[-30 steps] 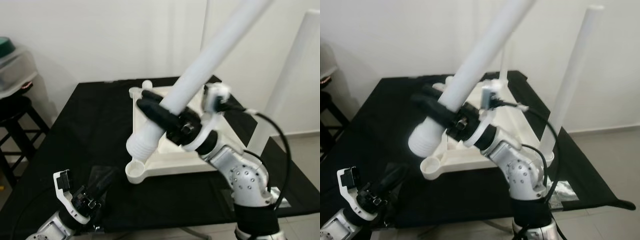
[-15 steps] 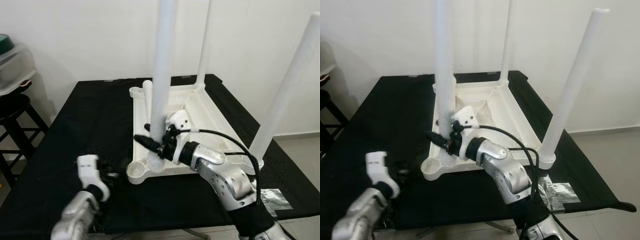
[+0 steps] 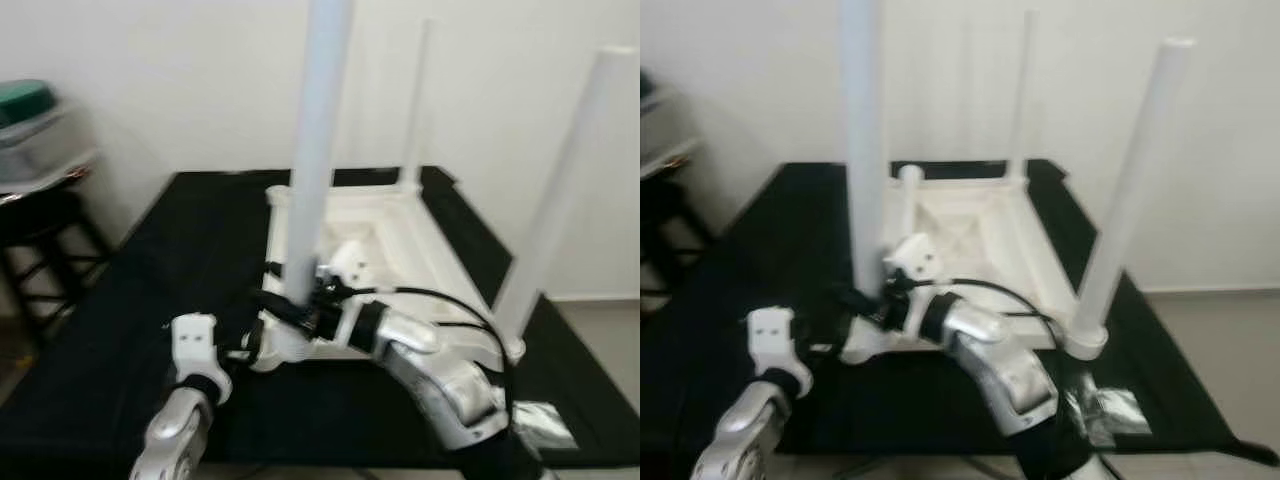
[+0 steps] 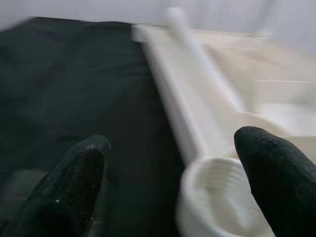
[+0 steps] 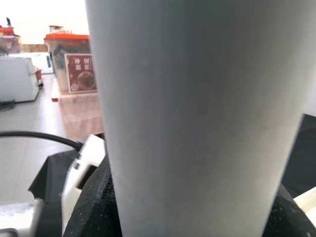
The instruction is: Building children table
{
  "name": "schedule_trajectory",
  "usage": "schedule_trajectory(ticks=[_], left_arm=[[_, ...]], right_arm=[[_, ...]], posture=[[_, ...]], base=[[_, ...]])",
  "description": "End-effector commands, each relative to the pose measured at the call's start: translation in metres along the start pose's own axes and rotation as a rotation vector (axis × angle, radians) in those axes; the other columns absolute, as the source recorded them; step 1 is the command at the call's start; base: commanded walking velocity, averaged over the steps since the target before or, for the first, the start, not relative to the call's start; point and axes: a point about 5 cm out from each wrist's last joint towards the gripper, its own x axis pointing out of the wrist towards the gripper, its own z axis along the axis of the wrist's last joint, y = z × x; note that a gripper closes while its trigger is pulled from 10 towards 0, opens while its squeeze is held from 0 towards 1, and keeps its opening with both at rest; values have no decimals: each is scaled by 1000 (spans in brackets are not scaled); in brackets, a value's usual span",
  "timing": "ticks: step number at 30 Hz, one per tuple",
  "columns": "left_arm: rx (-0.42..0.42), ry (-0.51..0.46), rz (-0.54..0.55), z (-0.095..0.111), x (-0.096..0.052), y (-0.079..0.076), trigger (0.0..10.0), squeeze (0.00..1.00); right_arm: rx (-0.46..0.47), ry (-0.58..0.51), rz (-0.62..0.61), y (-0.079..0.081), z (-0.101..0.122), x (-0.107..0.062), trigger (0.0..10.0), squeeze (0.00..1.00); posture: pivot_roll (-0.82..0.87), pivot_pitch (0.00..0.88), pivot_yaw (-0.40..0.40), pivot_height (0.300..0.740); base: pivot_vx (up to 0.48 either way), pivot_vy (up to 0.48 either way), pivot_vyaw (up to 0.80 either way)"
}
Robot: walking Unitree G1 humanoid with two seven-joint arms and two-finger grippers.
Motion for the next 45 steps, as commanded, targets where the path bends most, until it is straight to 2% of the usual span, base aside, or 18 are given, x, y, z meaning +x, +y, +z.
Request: schedule_trajectory(ticks=[1,11,17,28,30,31,32,37,38,39,41,42,43,45], left_arm=[[29,12,59,-3,-1,11,10000,0],[14,19,99,-7,0,23,10000,0],[14,44,79,-13,2,22,10000,0],[18,50,68,-14,3,20,10000,0],[143,55,-58,-15,-4,4,10000,0],[143,55,-58,-15,-4,4,10000,0],[183,52,-95,-15,-8,-1,10000,0],[205,50,-115,-15,-10,-4,10000,0],[248,33,-130,-12,-18,-5,10000,0],[280,16,-142,-8,-28,-6,10000,0],[280,16,-142,-8,-28,-6,10000,0],[304,0,-148,-3,-37,-7,10000,0],[304,0,-148,-3,-37,-7,10000,0],[328,-22,-156,4,-51,-8,10000,0]], right_arm=[[-6,-6,15,4,0,4,10000,0],[-55,48,-65,-8,-6,3,10000,0],[-75,59,-104,-12,-9,3,10000,0],[-81,68,-105,-13,-10,3,10000,0],[-34,75,64,-42,-2,-12,10000,0],[-34,75,64,-42,-2,-12,10000,0],[-24,66,112,-51,3,-18,10000,0],[-21,61,136,-55,7,-21,10000,0],[-45,46,201,-58,23,-20,10000,0],[-78,40,276,-59,39,-20,10000,0],[-78,40,276,-59,39,-20,10000,0],[-105,40,352,-59,53,-20,10000,0],[-105,40,352,-59,53,-20,10000,0],[-115,28,481,-54,72,-18,10000,0]], posture=[[-79,0,18,740],[-88,0,10,740],[-93,0,6,740],[-93,0,6,740],[-65,91,-5,740],[-65,91,-5,740],[-65,91,-5,740],[-65,91,-5,740],[-52,194,-2,740],[-40,230,-6,740],[-40,230,-6,740],[-31,261,-14,740],[-31,261,-14,740],[-22,307,-25,740]], base=[[0,0,800],[0,0,800],[0,0,0],[0,0,0],[0,0,0],[0,0,0],[0,0,0],[0,0,0],[0,0,0],[0,0,0],[0,0,0],[0,0,0],[0,0,0],[0,0,0]])
